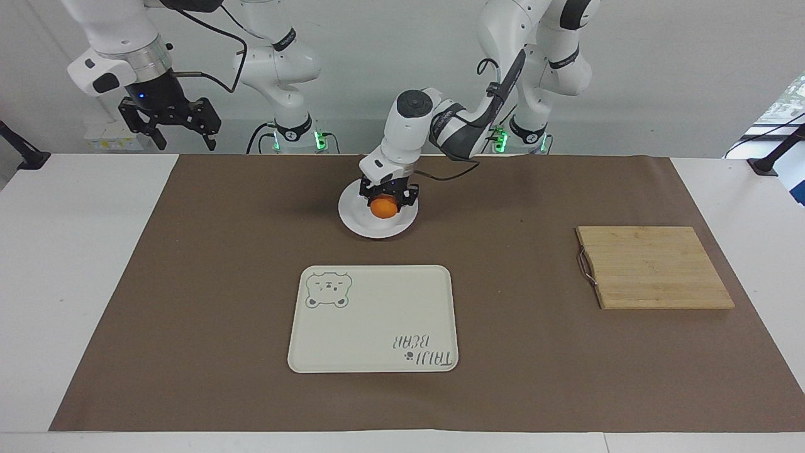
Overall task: Place orange and plate with both arms
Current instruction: 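Lower the orange into the white plate and open the left gripper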
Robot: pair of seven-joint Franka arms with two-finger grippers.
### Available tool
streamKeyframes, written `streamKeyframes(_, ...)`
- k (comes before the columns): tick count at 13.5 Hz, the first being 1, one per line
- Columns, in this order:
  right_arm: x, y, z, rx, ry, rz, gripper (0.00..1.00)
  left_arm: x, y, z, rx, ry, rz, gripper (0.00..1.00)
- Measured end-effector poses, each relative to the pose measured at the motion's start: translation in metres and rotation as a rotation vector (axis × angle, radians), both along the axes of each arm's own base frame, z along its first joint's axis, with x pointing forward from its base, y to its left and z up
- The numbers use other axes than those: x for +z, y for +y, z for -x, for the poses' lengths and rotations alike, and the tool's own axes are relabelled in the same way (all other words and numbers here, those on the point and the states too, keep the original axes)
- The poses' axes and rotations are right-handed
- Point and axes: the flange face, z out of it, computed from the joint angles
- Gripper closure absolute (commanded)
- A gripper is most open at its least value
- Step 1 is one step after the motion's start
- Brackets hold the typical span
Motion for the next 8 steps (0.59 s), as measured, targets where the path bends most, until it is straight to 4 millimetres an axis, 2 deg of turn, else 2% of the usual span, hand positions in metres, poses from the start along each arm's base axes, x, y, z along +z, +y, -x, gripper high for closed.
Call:
streamKeyframes(3,0.000,0.000,0.000,0.000,0.000,0.000,0.00,-0.014,-0.007,0.008,-0.007,0.020,-0.014,0.32)
streamKeyframes(5,0.000,0.000,0.000,0.000,0.000,0.000,0.00,-0.022,-0.006,0.009,-0.007,0.030,-0.023,0.21)
streamKeyframes(7,0.000,0.000,0.000,0.000,0.000,0.000,0.00,-0.031,-0.002,0.010,-0.005,0.040,-0.038,0.00)
streamKeyframes(8,0.000,0.000,0.000,0.000,0.000,0.000,0.00,-0.034,-0.001,0.011,-0.005,0.045,-0.043,0.00)
